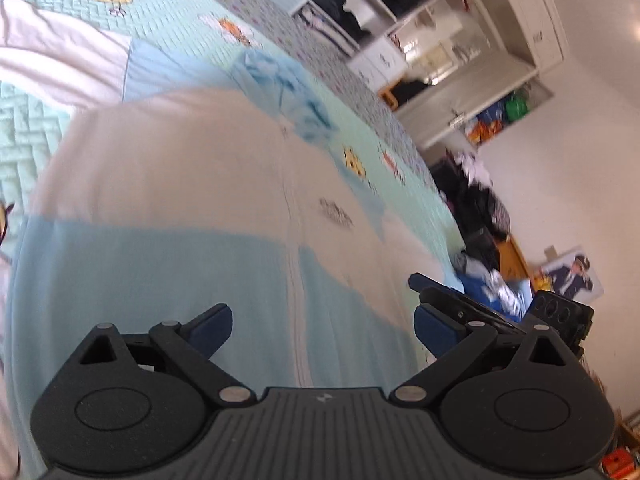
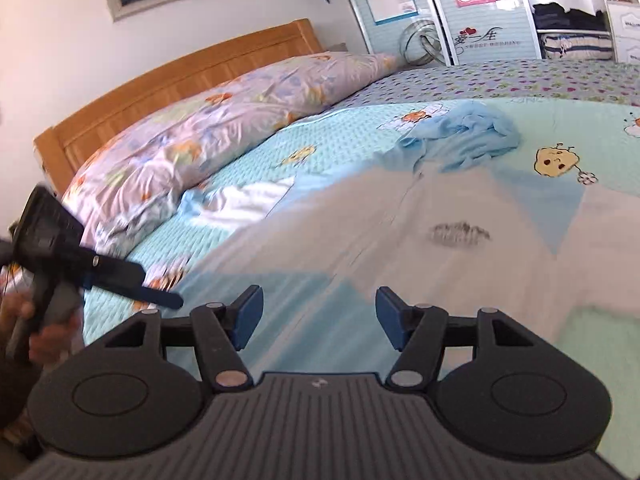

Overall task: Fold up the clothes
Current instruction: 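Move the left gripper over the jacket toward the collar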

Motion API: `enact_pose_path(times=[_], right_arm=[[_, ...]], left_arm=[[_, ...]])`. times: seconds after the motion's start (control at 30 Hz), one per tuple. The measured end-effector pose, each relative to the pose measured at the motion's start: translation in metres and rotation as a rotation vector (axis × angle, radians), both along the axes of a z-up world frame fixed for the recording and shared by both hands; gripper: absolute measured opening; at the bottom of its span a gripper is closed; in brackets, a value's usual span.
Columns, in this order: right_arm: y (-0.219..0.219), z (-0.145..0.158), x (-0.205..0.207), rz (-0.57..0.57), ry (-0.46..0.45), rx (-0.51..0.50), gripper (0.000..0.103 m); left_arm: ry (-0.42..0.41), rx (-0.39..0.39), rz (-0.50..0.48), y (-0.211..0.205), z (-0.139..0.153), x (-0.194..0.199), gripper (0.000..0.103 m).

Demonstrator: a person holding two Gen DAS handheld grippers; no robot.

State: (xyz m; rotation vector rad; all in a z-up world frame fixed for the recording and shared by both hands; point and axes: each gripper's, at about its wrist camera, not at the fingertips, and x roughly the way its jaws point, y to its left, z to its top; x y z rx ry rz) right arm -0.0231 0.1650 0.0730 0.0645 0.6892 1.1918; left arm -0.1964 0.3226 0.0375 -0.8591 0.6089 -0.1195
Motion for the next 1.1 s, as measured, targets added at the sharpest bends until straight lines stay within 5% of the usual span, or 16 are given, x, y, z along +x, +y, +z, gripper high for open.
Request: enact_pose_path(times=[0.1, 0.17, 0.23, 0.33, 0.43, 0.5, 0.57, 0.6, 0.63, 0.7, 0.8, 0.93, 1.0, 1.1], right_arm=[[0.022, -0.015, 0.050, 0.185, 0.288, 0.116, 0.064], [0.050, -0.036, 0.071, 0.372, 0.496, 0.139, 0.064], [0.069, -0.053, 0.079, 0.506, 0.608, 0.090, 0.064], [0.086, -0.062, 0.094, 0.495, 0.573, -0.056, 0.060], [0.099, -0.067, 0.141, 0.346, 0.525, -0.091, 0.017], [0.107, -0.071, 0.178, 0.194, 0.486, -0.096, 0.016], [0.103, -0.069, 0.197, 0.041, 0.463, -0.028, 0.006], [0.099, -0.068, 0.203, -0.026, 0.454, 0.009, 0.014], [0.095, -0.067, 0.210, -0.092, 0.444, 0.046, 0.033], [0.086, -0.057, 0.190, -0.058, 0.414, 0.063, 0.051], [0.070, -0.036, 0.132, 0.060, 0.284, -0.007, 0.051], [0.046, -0.020, 0.054, 0.154, -0.027, -0.318, 0.050], [0.024, -0.033, 0.029, 0.160, -0.144, -0.527, 0.050], [-0.028, -0.039, 0.021, 0.095, -0.134, -0.538, 0.050]], left_arm=[[-0.041, -0.030, 0.016, 0.006, -0.019, 0.007, 0.098], [-0.043, -0.027, 0.018, 0.007, -0.032, 0.011, 0.098], [-0.006, 0.021, 0.018, 0.008, -0.040, 0.015, 0.098], [0.002, 0.112, 0.022, 0.012, -0.044, 0.018, 0.097], [0.023, 0.246, 0.025, 0.011, -0.041, 0.020, 0.095], [0.068, 0.328, 0.046, 0.010, -0.037, 0.022, 0.095], [0.075, 0.305, 0.045, 0.016, -0.034, 0.020, 0.095], [0.071, 0.271, 0.040, 0.020, -0.031, 0.018, 0.095], [0.056, 0.218, 0.029, 0.025, -0.029, 0.016, 0.095], [0.018, 0.080, 0.018, 0.038, -0.023, 0.014, 0.096], [0.065, 0.136, 0.018, 0.050, -0.020, 0.015, 0.098], [0.144, 0.249, 0.016, 0.065, -0.018, 0.016, 0.093], [0.183, 0.306, 0.015, 0.072, -0.017, 0.016, 0.061], [0.242, 0.391, 0.014, 0.084, -0.015, 0.017, 0.056]])
